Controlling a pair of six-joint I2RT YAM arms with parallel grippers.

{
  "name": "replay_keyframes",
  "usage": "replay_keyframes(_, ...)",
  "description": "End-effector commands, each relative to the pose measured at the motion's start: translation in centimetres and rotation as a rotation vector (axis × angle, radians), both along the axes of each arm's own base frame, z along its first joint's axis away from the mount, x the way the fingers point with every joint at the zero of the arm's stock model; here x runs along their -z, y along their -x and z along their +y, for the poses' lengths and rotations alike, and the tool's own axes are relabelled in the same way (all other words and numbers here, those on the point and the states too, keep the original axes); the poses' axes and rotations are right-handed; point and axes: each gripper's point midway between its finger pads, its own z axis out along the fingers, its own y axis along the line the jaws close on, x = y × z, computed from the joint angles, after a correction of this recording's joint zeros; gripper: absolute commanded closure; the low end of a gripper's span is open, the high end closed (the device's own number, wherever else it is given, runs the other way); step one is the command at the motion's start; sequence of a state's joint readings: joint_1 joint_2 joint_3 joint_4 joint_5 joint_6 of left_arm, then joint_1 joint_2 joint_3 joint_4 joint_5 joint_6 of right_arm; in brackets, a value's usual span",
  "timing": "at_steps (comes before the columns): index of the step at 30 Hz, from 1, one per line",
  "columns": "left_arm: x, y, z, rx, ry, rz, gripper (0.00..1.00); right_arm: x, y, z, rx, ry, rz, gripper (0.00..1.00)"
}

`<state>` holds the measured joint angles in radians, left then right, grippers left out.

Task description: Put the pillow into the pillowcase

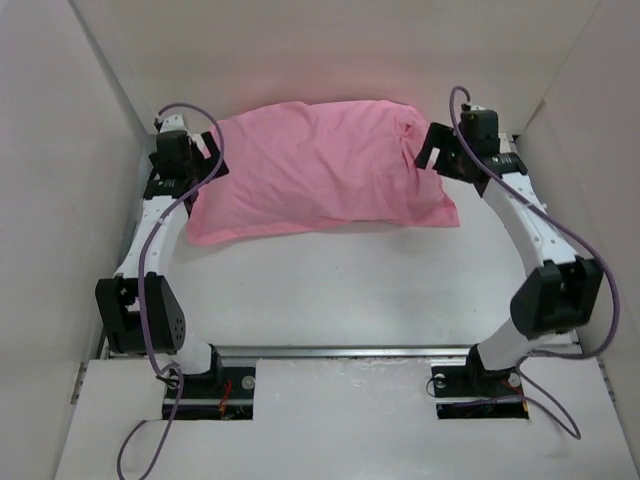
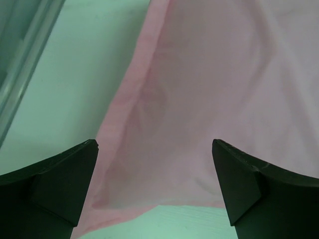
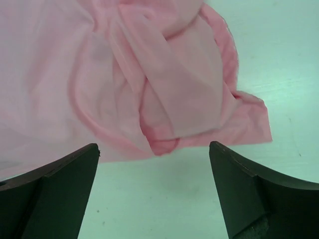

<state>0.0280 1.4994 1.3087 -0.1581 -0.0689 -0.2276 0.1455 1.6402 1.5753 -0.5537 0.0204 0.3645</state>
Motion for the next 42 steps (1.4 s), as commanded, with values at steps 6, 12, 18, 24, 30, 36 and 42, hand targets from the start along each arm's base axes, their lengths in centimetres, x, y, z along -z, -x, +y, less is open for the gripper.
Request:
replay_keyframes(6, 6.3, 2.5, 3.1, -0.043, 0.181, 0.039, 0.00, 7.6, 0.8, -5.8, 0.104, -0.119, 0.061, 0.03)
replay_keyframes(12, 9.8, 3.7, 2.5, -0.014, 0.224, 0.035, 0.00, 9.4, -3.7, -2.5, -0.194, -0.155, -0.011, 0.03)
replay_keyframes(18, 12.0, 2.3, -0.3, 0.151, 0.329, 0.026, 0.00, 14.8, -5.8, -0.3, -0.332, -0.238, 0.078, 0.03)
replay_keyframes(24, 12.7, -0.6, -3.1, 0.296, 0.487, 0.013, 1.00, 14.6, -6.3, 2.1, -0.465, -0.352, 0.063, 0.37)
replay_keyframes(30, 0.8, 0.3, -1.6, 0.254, 0.347, -0.230, 1.00, 3.0, -4.9, -0.5, -0.333, -0.186, -0.179, 1.00)
replay_keyframes(36, -14.8, 8.4, 2.5, -0.001, 0.102, -0.531, 1.00, -15.7, 3.6, -7.3, 0.077, 0.002, -0.565, 1.00)
replay_keyframes(42, -28.7, 17.5, 5.7, -0.237, -0.072, -0.799, 1.00, -28.7, 16.0, -14.2, 0.490, 0.129, -0.838, 1.00)
